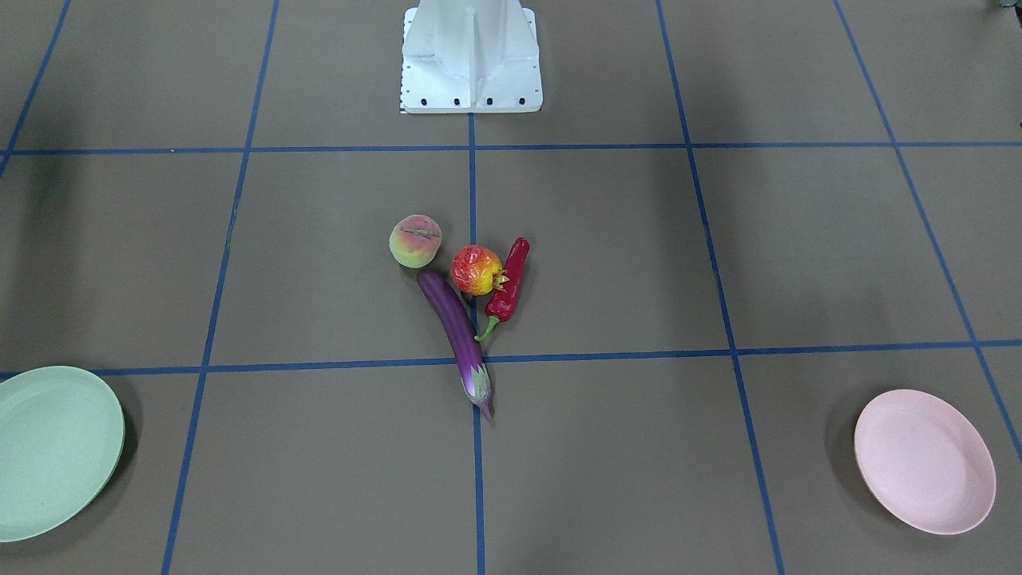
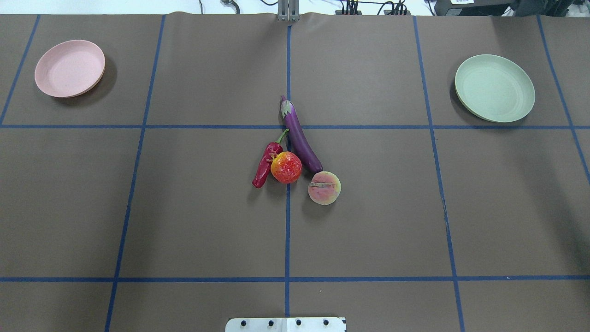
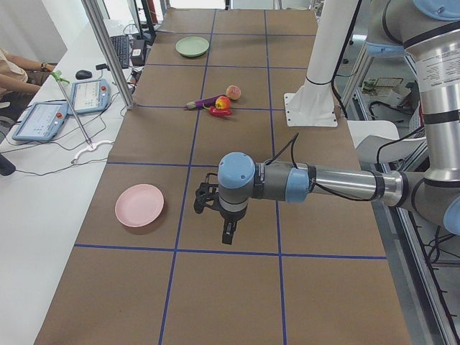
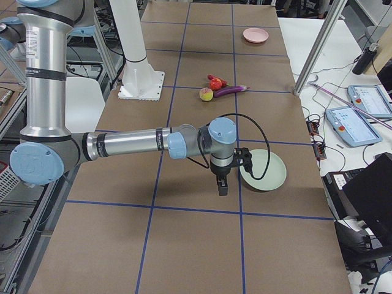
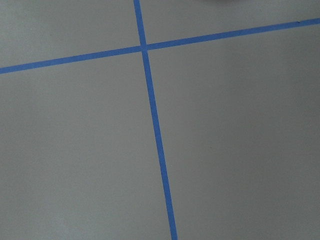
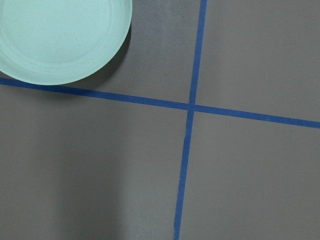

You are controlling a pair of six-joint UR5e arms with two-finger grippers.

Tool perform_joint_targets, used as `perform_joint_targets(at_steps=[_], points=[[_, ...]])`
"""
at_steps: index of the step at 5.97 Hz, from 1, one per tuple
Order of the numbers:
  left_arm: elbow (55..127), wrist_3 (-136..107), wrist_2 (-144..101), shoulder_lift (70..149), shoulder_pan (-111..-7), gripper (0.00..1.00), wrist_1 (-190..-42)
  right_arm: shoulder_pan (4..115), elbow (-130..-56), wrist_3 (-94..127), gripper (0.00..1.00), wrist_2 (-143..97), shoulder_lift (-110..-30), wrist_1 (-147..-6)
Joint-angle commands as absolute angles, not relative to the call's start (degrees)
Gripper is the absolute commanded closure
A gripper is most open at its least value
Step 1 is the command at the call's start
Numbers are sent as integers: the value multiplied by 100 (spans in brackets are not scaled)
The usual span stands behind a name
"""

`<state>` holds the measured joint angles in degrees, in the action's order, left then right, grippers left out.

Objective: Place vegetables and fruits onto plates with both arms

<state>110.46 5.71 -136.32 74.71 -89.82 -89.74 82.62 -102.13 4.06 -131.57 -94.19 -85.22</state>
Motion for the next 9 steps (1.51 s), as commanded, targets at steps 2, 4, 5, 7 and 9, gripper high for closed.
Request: perform_joint_targets(at_steps=[2, 4, 5, 7, 9], points=[[11039, 571, -13632, 7471, -8974, 0, -8974, 7343, -9917, 1355, 0, -13413, -8533, -7796], [11022, 571, -13632, 7462, -8974, 0, -8965, 6656, -9914, 1389, 0, -13298, -7834, -7743], [11021, 571, -13632, 7453, -8974, 0, -8947, 6253, -9905, 1632, 0, -13298, -7405, -7830], [11022, 571, -13632, 7392, -8974, 0, -8973, 5262, -10351, 4248, 0, -13019, -6893, -7822], [11021, 571, -13632, 7383, -8974, 0, -8974, 3926, -10617, 5698, 0, -11826, -6445, -8005]])
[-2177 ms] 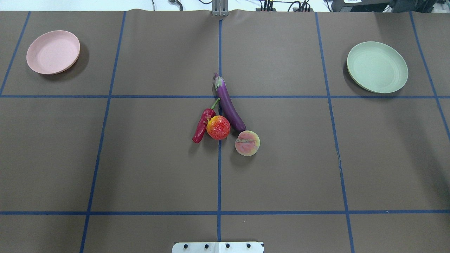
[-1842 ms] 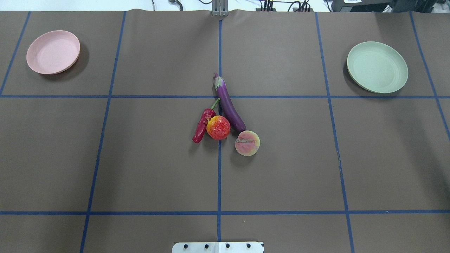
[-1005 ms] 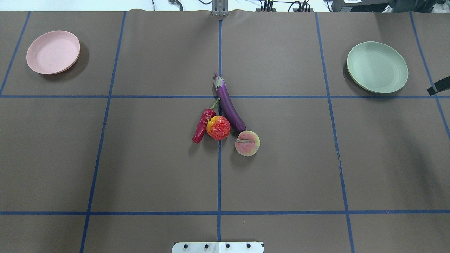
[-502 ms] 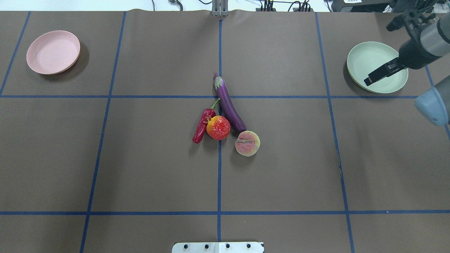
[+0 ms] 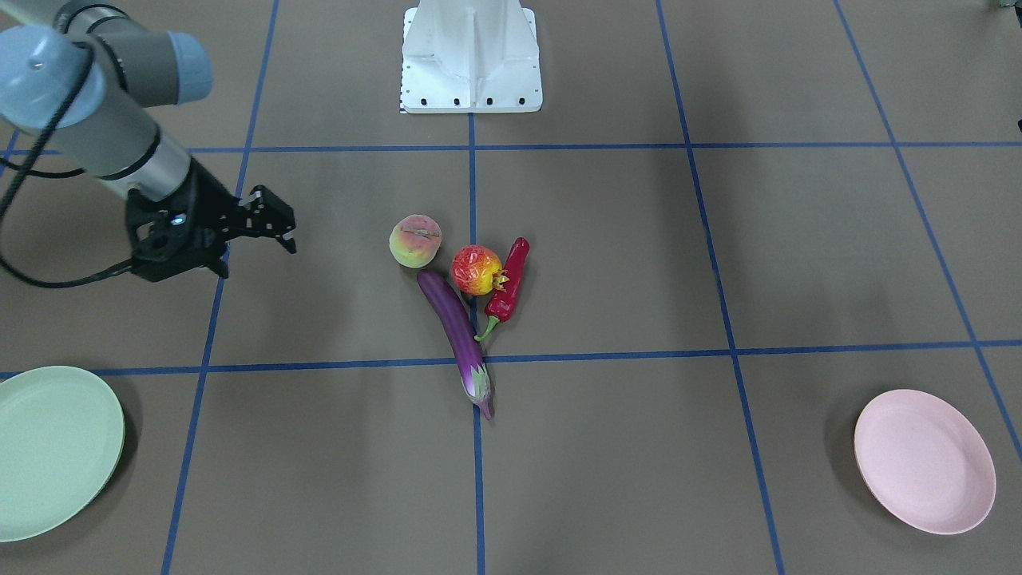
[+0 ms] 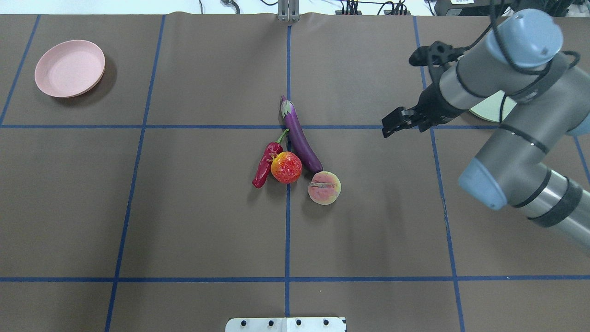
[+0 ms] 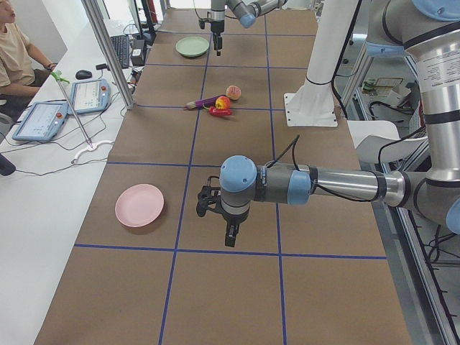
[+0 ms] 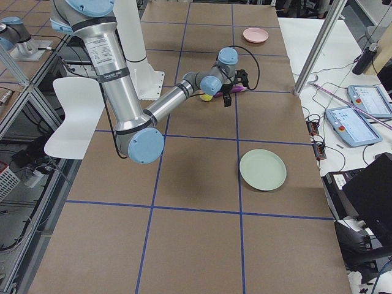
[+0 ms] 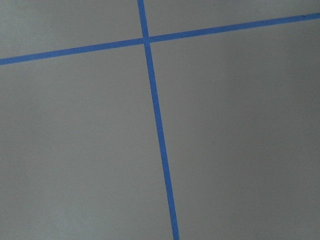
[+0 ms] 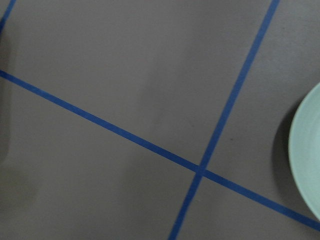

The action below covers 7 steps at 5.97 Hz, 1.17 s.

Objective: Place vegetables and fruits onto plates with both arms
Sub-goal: 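Move the right gripper down over the peach beside the eggplant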

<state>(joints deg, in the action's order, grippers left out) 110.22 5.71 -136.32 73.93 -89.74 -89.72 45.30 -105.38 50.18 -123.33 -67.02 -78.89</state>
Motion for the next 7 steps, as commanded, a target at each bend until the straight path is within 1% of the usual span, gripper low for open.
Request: perform_joint_targets(at_steps=[1, 2, 3, 4, 5, 7], points=[[11021, 571, -13632, 7374, -8974, 0, -8974, 3372, -10600, 6052, 0, -11117, -6077, -8424], [11021, 571, -13632, 7374, -8974, 0, -8974, 2992, -10521, 6204, 0, -10666, -5760, -8820], [11021, 571, -13632, 7365, -8974, 0, -8965, 2806, -10329, 6370, 0, -10461, -5522, -8902], [11021, 571, -13632, 7339, -8974, 0, -8974, 2673, -9970, 6407, 0, -10059, -5276, -8895], [11021, 571, -13632, 7339, -8974, 0, -8974, 2594, -9854, 6399, 0, -9942, -5273, -8912], [11013, 571, -13632, 7339, -8947, 0, -8974, 2584, -9861, 6058, 1, -9661, -5335, -9174]])
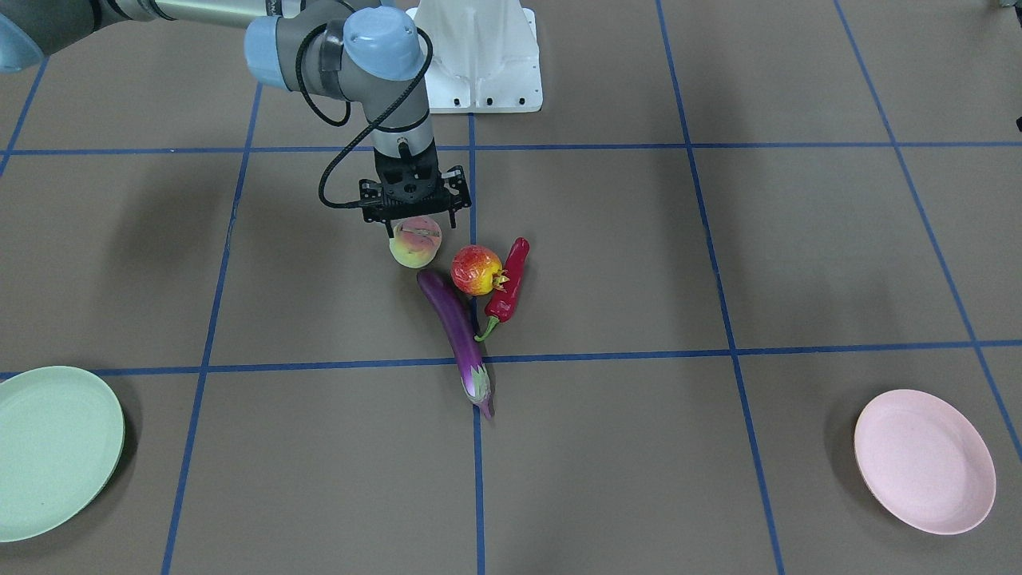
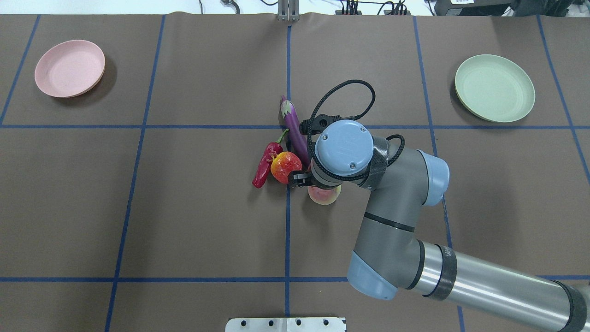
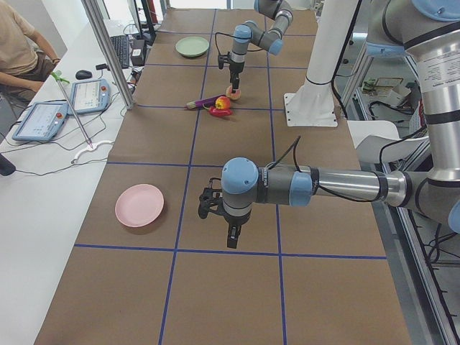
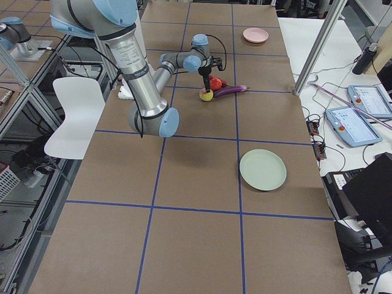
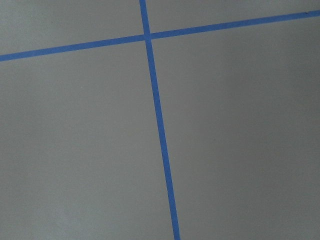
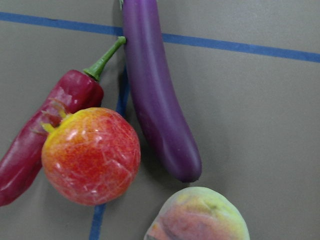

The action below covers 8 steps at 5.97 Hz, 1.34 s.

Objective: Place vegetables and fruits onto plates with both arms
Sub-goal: 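Move the right gripper down over the peach beside the eggplant, then close the right gripper on the peach and lift it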

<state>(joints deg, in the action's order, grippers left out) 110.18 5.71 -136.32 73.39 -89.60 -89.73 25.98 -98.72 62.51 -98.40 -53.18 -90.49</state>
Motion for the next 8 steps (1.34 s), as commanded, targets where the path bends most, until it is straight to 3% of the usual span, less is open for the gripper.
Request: perform_joint_targets(at_steps=[1, 7, 8], points=[[11013, 571, -13632, 7339, -8939, 0, -8974, 2549, -9853, 5760, 1, -9590, -5370, -9176], [10978, 571, -13632, 7339, -8886, 0, -8974, 2312, -9581, 5739, 2, -9360, -5335, -9158], [10978, 571, -13632, 7339, -8877, 0, -8974, 2312, -9571, 5739, 15, -9369, -5318, -9158]])
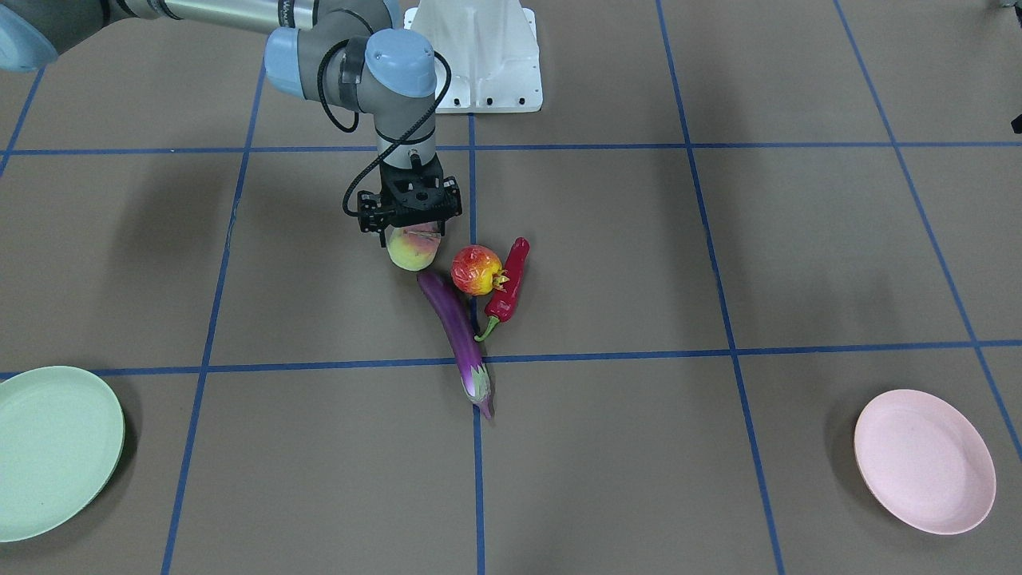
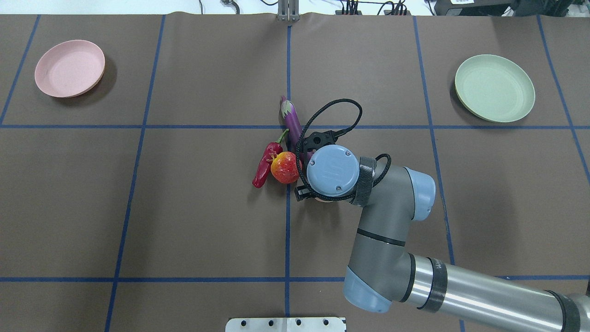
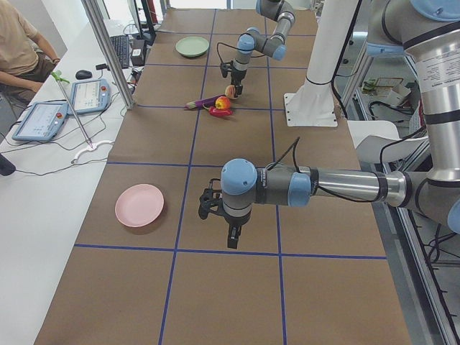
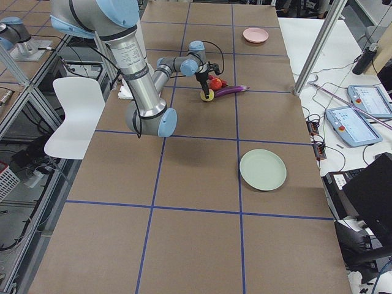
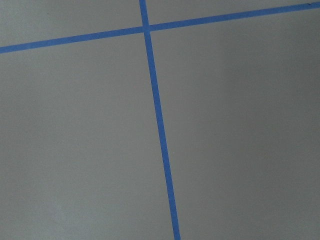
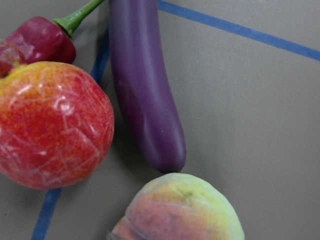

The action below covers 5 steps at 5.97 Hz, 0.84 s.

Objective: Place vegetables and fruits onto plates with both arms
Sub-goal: 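Close the right gripper on the peach and lift it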

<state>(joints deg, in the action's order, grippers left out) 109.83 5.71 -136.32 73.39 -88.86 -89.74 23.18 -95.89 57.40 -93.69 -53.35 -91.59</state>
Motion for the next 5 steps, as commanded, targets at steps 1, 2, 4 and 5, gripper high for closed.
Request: perform_joint_targets(at_steps=[1, 2, 4, 5], points=[[10978, 571, -13632, 7339, -8868, 0, -8974, 2312, -9571, 5731, 37, -9395, -5309, -9150], [10978, 571, -13632, 7339, -8859, 0, -8974, 2312, -9589, 5722, 68, -9430, -5309, -9158], [10977, 571, -13632, 7339, -8859, 0, -8982, 2765, -9894, 5643, 100, -9953, -5370, -9176], [10978, 571, -13632, 7339, -8851, 0, -8982, 3291, -10010, 4999, 100, -10410, -5414, -9176]])
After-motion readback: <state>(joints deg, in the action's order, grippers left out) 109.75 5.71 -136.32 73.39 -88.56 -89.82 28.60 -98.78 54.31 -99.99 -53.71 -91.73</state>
